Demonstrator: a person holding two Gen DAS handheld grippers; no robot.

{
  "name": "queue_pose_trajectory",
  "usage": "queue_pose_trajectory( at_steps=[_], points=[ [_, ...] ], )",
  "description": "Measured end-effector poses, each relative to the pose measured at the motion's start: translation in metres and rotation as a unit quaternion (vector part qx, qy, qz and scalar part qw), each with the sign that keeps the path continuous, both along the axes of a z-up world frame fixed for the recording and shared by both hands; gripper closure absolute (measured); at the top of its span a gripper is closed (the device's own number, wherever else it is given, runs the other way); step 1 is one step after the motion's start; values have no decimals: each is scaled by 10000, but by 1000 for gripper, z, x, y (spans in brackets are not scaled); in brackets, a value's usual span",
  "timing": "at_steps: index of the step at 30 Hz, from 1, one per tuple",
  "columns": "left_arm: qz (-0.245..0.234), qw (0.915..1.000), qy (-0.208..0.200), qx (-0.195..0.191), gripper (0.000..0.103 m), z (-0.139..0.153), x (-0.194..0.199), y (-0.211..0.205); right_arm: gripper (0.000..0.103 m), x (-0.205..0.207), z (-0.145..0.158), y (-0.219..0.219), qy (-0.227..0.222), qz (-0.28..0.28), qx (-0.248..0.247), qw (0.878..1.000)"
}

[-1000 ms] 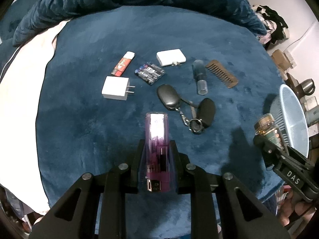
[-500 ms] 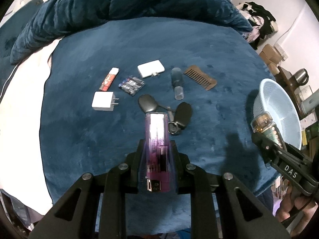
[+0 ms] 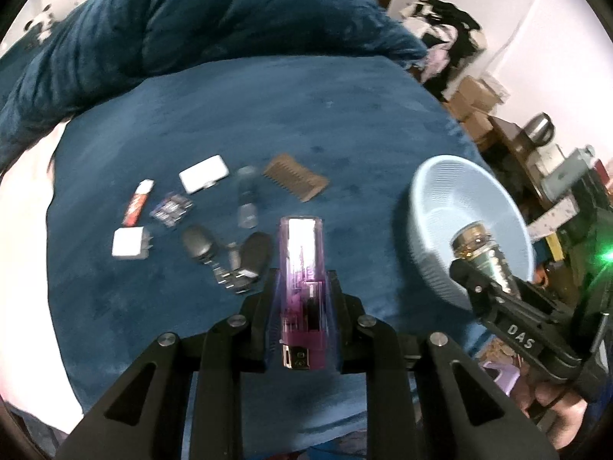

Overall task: Organize rigid objects
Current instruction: 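Carry the pink lighter and brown jar over the white basket with both tools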

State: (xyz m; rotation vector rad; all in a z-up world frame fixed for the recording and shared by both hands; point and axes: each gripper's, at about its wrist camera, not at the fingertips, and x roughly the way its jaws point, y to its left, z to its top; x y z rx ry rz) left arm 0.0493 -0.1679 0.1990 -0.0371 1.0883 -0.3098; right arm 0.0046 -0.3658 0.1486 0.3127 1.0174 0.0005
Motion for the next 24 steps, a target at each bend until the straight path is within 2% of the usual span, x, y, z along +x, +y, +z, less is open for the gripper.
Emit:
queue_pose_trajectory(
  at_steps=[10, 16, 24],
  points=[
    [-681, 9976, 16, -108, 82, 9, 7, -87, 56, -5, 5, -57, -34, -496, 43, 9988],
    [-1020, 9946, 166, -124, 82, 1, 14, -136, 56, -8, 3, -87, -38, -774, 114, 9969],
    [-1313, 9907, 340, -44, 82, -14, 22, -178, 56, -10, -4, -116, 19, -1033, 214, 9944]
  ],
)
